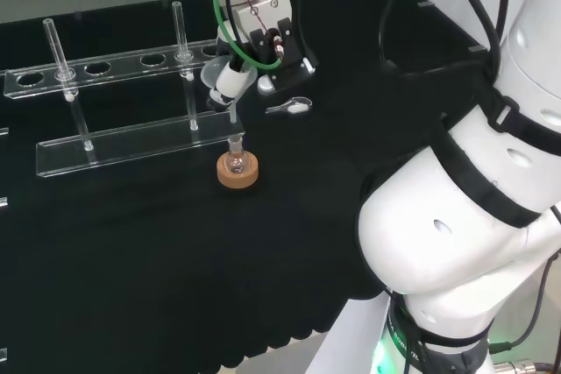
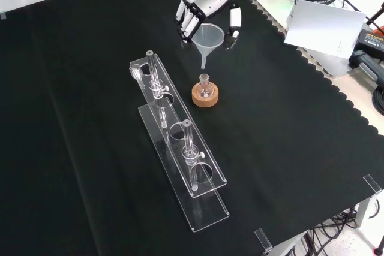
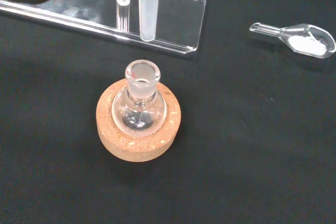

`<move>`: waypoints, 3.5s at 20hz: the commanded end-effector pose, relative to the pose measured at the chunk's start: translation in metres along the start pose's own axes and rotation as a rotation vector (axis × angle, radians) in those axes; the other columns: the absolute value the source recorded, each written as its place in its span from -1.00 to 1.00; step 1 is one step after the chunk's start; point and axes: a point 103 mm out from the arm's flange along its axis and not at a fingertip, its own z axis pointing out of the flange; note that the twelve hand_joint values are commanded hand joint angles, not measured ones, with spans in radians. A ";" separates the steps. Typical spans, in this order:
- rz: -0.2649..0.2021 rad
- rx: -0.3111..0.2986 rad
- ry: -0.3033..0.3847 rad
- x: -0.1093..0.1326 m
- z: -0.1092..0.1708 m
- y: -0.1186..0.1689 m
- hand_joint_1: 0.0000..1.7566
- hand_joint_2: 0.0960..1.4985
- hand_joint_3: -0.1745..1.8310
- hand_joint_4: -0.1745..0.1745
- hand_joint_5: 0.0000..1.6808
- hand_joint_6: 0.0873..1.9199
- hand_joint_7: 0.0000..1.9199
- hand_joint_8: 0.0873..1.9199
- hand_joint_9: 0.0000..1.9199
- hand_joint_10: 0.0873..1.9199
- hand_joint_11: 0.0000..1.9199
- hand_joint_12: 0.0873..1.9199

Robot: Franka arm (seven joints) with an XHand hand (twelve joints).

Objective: Place the funnel on the round-bottom flask.

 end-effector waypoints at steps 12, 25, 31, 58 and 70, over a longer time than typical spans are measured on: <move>-0.008 0.028 0.003 0.005 0.024 0.011 -0.19 0.04 -0.28 0.05 -0.15 -0.32 -0.28 -0.35 0.11 -0.72 -0.25 0.19; -0.006 0.038 0.006 0.007 0.030 0.012 -0.19 0.03 -0.28 0.04 -0.15 -0.32 -0.28 -0.35 0.11 -0.71 -0.25 0.19; -0.010 0.046 0.003 0.002 0.041 0.017 -0.19 0.03 -0.28 0.04 -0.14 -0.32 -0.28 -0.35 0.10 -0.71 -0.25 0.19; -0.013 0.079 0.035 0.003 0.068 0.028 -0.19 0.03 -0.28 0.01 -0.16 -0.33 -0.29 -0.35 0.08 -0.70 -0.25 0.20; -0.013 0.080 0.013 0.009 0.071 0.029 -0.20 0.03 -0.28 -0.01 -0.17 -0.32 -0.30 -0.35 0.07 -0.69 -0.26 0.20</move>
